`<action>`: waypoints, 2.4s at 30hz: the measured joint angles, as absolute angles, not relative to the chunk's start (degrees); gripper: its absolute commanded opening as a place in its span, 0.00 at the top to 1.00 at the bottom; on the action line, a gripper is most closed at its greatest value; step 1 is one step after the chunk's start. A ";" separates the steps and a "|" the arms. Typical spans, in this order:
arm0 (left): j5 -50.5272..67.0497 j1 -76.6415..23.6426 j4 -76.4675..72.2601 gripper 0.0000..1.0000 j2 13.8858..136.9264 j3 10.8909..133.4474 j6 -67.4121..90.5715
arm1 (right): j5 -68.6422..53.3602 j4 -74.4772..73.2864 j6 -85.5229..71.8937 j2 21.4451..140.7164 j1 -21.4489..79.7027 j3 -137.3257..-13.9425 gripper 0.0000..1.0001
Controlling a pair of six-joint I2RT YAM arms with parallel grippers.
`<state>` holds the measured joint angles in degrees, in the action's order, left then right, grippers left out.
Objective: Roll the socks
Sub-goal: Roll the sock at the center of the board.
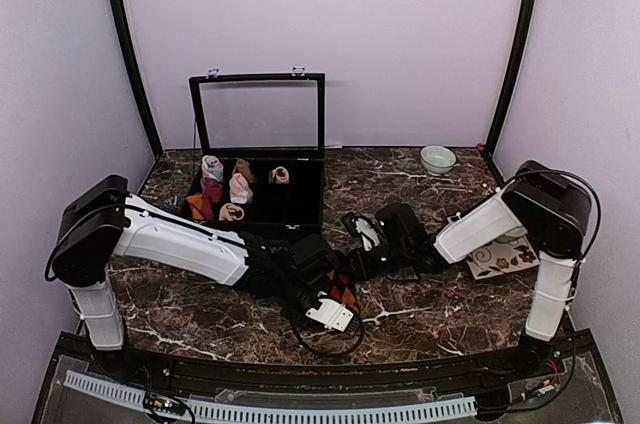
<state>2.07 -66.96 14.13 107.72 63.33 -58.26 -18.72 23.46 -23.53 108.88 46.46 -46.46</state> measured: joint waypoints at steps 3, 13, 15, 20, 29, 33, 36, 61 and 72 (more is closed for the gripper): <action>3.18 -66.78 15.57 0.99 108.42 64.45 -58.22 | -19.73 23.55 -22.92 109.06 46.19 -46.57 0.90; 17.67 -60.86 26.52 0.96 114.19 73.34 -56.66 | -19.31 28.23 -20.21 96.90 44.56 -34.09 0.01; 20.60 -59.75 27.57 0.96 115.11 74.26 -56.29 | -18.92 30.24 -19.86 94.52 44.56 -31.42 0.01; 23.86 -58.63 28.84 0.95 116.46 75.35 -55.86 | -16.82 31.27 -19.92 87.20 44.56 -26.02 0.01; 24.99 -58.61 32.99 0.95 118.89 79.13 -55.64 | -11.09 23.38 -18.09 70.04 51.86 -19.29 0.00; 26.87 -58.61 35.57 0.95 120.64 81.52 -55.92 | -6.13 17.89 -19.31 63.26 57.36 -17.34 0.01; 28.05 -58.52 36.25 0.95 121.19 82.17 -55.64 | -3.92 15.27 -21.54 58.41 59.92 -15.77 0.01; 41.17 -56.40 42.87 0.95 126.15 85.97 -54.52 | 6.13 16.93 -6.02 63.92 71.99 -15.00 0.20; 41.80 -56.40 44.95 0.94 127.17 87.46 -53.54 | 14.94 15.42 3.40 78.17 80.88 -25.93 0.41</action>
